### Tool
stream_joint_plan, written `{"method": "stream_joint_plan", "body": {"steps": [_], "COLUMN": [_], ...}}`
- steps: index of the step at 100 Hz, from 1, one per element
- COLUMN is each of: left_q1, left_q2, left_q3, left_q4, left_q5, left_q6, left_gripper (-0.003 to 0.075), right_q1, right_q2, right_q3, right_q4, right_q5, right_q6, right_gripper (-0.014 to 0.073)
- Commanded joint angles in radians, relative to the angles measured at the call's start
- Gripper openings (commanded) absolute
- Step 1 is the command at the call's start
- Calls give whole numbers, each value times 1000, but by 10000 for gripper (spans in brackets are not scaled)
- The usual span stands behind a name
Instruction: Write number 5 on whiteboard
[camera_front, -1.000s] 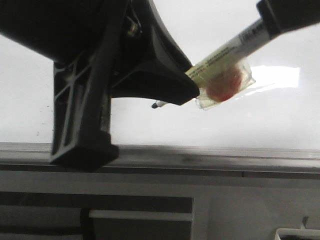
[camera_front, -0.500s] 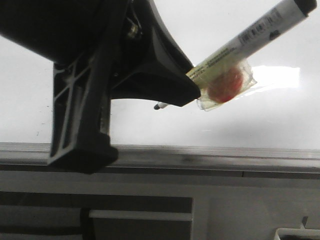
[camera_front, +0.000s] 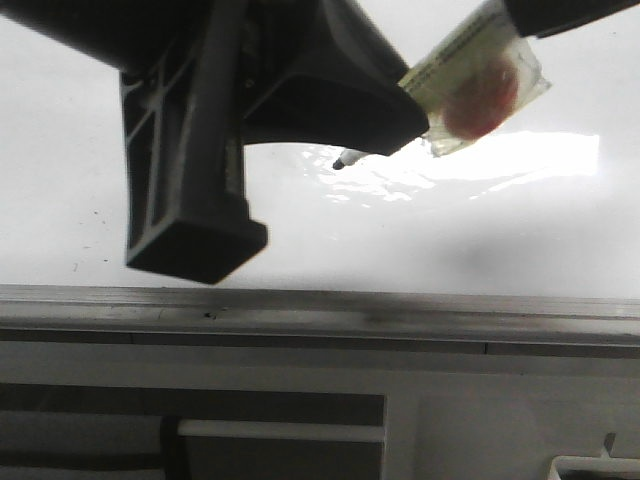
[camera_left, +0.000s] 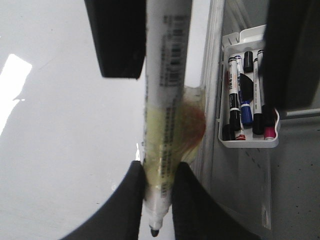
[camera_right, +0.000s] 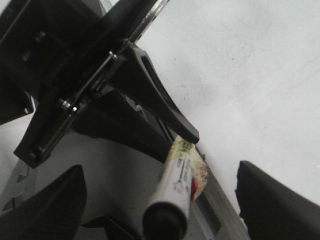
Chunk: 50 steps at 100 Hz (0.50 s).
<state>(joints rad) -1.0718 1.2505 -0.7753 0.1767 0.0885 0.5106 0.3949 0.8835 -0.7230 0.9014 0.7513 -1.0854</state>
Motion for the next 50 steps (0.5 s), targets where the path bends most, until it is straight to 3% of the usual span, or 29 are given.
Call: {"method": "stream_joint_plan", "body": {"steps": [1,33,50], "left_q1": [-2,-2,-2], "left_q2": [-29,-29,-29], "left_q3": [-31,-31,-31], "left_q4": [-4,-4,-6], "left_q5": [-81,-77,-77], "left_q6": [-3,-3,-3], "left_gripper": [-20,-20,-20], "right_q1": [-3,-3,-3], "right_q2": [33,124,126], "right_q3": [-31,-31,-31], "right_q4": [111,171,171], "right_q5": [-30,-24,-26], "right_q6": [0,-2,-2], "right_gripper": [557,535,365]}}
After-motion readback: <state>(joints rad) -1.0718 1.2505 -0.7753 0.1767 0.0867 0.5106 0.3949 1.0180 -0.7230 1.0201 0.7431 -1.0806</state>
